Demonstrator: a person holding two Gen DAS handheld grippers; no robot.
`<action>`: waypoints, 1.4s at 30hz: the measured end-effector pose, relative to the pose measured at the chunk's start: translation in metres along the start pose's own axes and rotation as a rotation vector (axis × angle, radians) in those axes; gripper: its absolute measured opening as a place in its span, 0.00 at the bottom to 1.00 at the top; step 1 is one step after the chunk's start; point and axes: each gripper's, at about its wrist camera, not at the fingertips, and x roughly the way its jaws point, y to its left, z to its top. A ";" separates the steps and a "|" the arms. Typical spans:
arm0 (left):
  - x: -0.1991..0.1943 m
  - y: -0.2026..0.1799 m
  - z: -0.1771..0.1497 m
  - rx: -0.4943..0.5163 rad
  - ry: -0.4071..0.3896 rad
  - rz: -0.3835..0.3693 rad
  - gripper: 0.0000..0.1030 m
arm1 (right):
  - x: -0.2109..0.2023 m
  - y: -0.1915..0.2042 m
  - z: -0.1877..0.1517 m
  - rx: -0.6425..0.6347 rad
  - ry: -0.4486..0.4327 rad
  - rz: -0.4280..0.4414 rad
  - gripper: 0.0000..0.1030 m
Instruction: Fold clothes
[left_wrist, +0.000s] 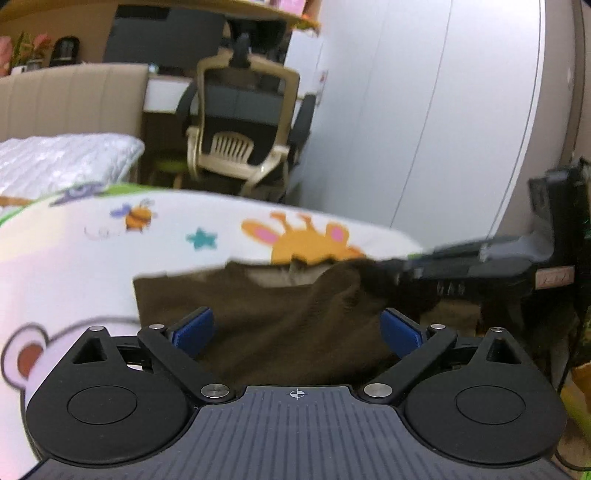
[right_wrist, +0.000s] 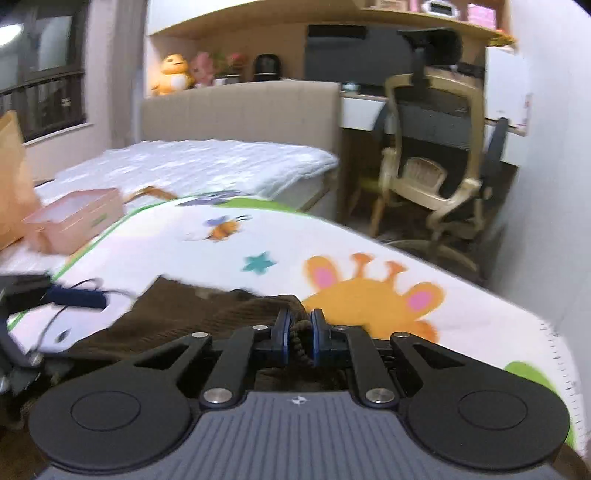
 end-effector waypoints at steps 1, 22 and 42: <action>0.003 0.001 0.000 -0.006 -0.005 0.002 0.99 | 0.008 -0.005 -0.004 0.004 0.032 -0.025 0.11; 0.041 0.011 -0.031 -0.053 0.158 0.020 1.00 | -0.151 -0.242 -0.186 0.987 -0.001 -0.399 0.60; 0.029 0.026 -0.029 -0.161 0.125 -0.028 1.00 | -0.093 -0.013 0.032 0.205 -0.275 0.103 0.11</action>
